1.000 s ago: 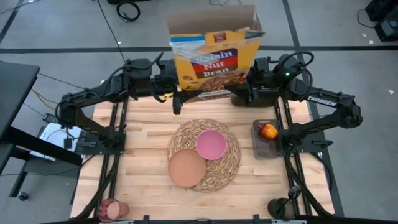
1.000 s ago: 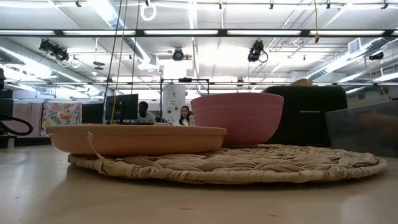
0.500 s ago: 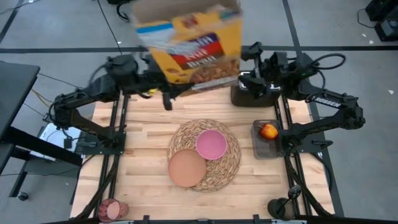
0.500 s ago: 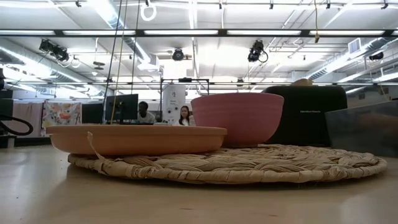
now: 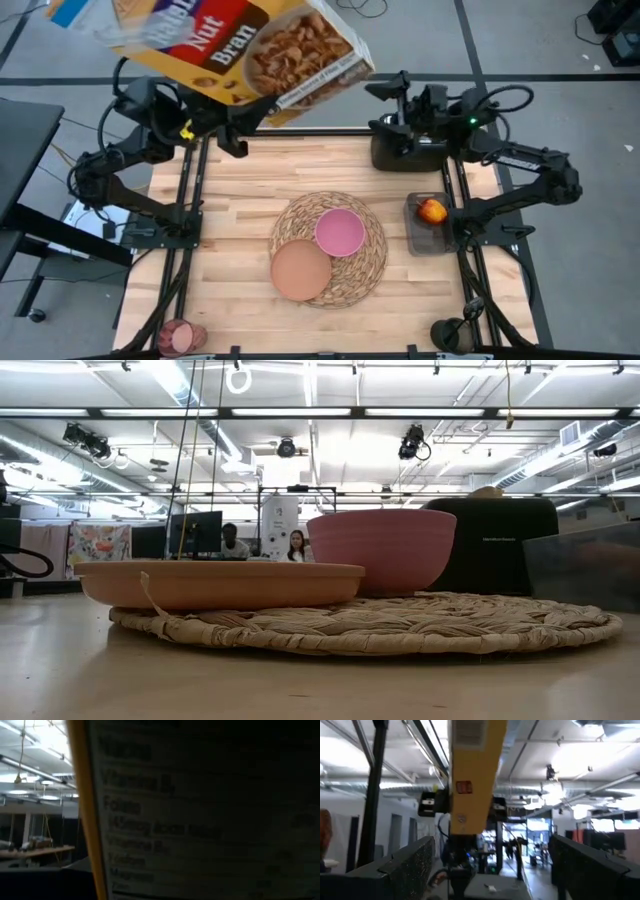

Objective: Arrange a breakfast setting
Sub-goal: Pour the cereal from the yellow cereal box into the pink bowl

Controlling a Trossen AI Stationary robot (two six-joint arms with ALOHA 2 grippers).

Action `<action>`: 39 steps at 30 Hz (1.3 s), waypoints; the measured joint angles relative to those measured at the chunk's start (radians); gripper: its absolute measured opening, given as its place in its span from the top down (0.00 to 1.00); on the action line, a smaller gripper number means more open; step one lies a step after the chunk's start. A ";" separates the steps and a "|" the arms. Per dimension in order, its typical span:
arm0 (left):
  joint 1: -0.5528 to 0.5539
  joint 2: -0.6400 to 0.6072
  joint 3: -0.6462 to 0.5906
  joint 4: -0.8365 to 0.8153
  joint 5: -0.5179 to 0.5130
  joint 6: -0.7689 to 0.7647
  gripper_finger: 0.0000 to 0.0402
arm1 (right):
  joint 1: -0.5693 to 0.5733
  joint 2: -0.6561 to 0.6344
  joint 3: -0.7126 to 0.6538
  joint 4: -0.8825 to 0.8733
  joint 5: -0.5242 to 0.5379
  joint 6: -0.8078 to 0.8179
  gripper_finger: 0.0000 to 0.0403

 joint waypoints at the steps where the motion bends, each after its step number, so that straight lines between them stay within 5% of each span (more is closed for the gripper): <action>1: 0.000 0.005 0.000 0.012 0.002 -0.001 0.38 | 0.012 0.015 0.000 0.032 0.006 0.009 0.03; 15: -0.001 0.035 0.000 0.044 0.001 -0.030 0.38 | 0.059 0.177 0.000 0.404 0.033 0.073 0.03; 39: 0.000 0.154 -0.001 0.073 0.000 -0.067 0.38 | 0.055 0.192 -0.001 0.532 0.115 0.229 0.03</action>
